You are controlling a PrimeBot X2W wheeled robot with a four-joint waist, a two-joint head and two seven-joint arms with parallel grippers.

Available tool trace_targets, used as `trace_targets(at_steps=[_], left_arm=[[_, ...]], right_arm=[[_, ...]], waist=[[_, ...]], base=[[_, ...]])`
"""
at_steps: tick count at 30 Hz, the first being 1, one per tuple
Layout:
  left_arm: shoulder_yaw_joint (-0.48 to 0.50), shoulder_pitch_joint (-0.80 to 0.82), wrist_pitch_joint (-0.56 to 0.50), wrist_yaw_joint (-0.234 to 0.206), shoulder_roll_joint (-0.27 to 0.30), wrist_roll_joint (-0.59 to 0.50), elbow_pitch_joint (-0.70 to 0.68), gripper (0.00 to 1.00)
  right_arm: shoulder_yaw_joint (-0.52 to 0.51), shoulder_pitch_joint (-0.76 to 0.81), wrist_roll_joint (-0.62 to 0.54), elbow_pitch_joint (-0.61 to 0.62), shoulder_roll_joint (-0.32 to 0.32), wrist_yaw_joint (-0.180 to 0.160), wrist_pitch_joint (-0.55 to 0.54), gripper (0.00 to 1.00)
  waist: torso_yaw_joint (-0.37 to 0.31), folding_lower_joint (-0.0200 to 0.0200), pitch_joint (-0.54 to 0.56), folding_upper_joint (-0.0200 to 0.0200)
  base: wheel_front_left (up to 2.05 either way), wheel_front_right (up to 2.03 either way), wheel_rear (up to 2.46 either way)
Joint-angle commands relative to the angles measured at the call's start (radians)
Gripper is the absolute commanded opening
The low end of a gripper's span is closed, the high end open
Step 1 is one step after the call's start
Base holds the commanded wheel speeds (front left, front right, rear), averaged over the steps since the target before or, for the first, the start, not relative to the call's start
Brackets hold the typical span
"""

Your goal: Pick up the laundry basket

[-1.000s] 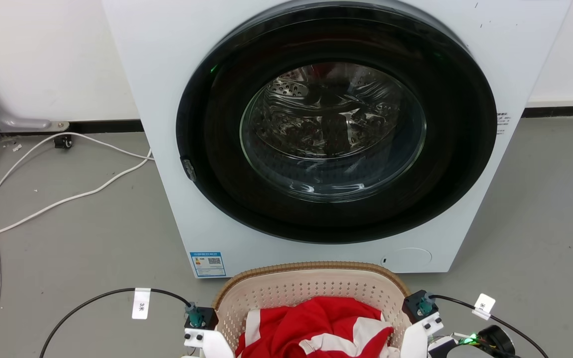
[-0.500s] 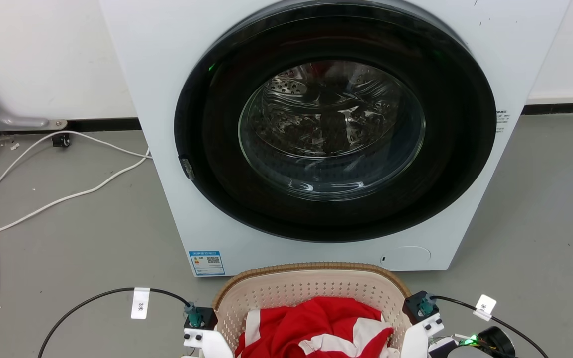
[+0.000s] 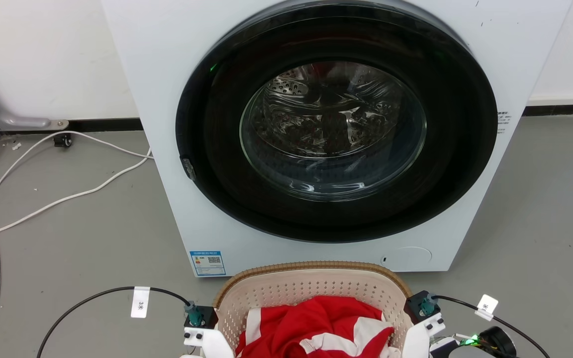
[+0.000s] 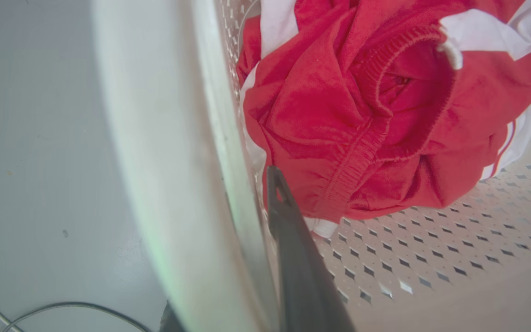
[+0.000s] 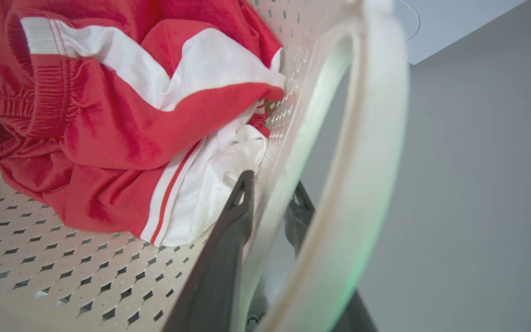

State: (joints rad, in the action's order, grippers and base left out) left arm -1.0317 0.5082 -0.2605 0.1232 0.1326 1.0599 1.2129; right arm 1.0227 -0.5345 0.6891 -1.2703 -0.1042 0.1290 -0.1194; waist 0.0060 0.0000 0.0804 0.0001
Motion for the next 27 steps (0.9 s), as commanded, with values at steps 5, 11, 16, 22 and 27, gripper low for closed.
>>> trace_targets(at_steps=[5,11,16,22,27], left_arm=[[-0.012,0.019,0.012,0.012,-0.004,0.012,-0.006,0.00],[-0.023,0.020,0.015,0.012,-0.004,0.026,-0.004,0.00],[-0.032,0.024,0.016,0.013,-0.004,0.035,-0.003,0.00],[-0.044,0.022,0.020,0.013,-0.003,0.046,0.000,0.00],[-0.051,0.028,0.024,0.013,-0.002,0.056,0.000,0.00]], right_arm=[[0.022,-0.013,0.013,-0.001,0.003,0.003,0.007,0.00],[0.040,-0.014,0.031,-0.003,0.003,0.003,0.007,0.00],[0.053,-0.020,0.045,-0.006,0.001,0.003,0.009,0.00],[0.069,-0.018,0.058,-0.008,0.001,0.003,0.012,0.00],[0.079,-0.022,0.070,-0.009,-0.001,0.003,0.013,0.00]], waist=[[0.000,0.0000,-0.002,-0.0001],[-0.002,0.0000,-0.003,-0.0001],[-0.003,0.0000,-0.006,-0.0001],[-0.004,0.0000,-0.005,-0.0001],[-0.004,0.0000,-0.008,-0.0001]], base=[[0.00,0.00,0.00],[0.00,0.00,0.00],[0.00,0.00,0.00],[0.00,0.00,0.00],[0.00,0.00,0.00]])
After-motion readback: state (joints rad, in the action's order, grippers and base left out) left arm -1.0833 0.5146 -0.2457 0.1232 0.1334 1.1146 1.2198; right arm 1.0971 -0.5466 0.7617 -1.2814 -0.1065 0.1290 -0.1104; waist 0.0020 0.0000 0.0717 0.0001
